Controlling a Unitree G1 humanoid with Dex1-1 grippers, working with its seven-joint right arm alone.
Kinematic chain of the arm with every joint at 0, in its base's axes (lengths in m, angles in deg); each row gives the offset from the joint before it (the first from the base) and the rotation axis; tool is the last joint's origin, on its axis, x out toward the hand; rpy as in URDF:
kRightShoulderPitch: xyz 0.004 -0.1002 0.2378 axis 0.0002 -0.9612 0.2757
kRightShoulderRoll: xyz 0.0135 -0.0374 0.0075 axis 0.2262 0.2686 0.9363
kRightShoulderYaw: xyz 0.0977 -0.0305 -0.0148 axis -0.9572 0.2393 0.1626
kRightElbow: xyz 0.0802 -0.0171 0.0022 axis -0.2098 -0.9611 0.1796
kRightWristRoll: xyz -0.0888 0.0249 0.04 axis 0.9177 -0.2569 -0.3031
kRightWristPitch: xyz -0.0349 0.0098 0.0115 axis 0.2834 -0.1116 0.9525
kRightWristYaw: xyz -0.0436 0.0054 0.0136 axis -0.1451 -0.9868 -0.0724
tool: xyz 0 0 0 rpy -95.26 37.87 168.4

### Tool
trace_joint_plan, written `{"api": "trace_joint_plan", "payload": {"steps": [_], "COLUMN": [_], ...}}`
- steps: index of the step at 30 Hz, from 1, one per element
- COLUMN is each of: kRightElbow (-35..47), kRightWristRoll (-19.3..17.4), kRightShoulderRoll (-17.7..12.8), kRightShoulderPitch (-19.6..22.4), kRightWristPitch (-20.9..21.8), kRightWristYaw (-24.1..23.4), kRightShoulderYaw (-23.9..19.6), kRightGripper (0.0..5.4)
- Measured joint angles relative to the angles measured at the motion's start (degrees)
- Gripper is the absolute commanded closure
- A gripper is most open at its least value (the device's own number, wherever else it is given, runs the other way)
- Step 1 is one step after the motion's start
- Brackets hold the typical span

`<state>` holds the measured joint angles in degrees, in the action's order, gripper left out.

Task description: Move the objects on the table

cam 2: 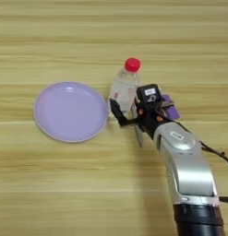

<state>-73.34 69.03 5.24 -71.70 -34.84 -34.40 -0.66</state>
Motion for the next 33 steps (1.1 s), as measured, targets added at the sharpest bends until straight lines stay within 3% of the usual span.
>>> {"api": "trace_joint_plan", "payload": {"steps": [17, 33], "kRightElbow": [-8.4, -18.9], "kRightWristRoll": [0.3, 2.4], "kRightShoulderRoll": [0.6, 2.9], "kRightShoulderPitch": [5.0, 8.1], "kRightWristPitch": [3.8, 11.2], "kRightWristYaw": [-0.1, -2.0], "kRightShoulderYaw": [1.2, 1.5], "kRightGripper": [0.03, 0.03]}}
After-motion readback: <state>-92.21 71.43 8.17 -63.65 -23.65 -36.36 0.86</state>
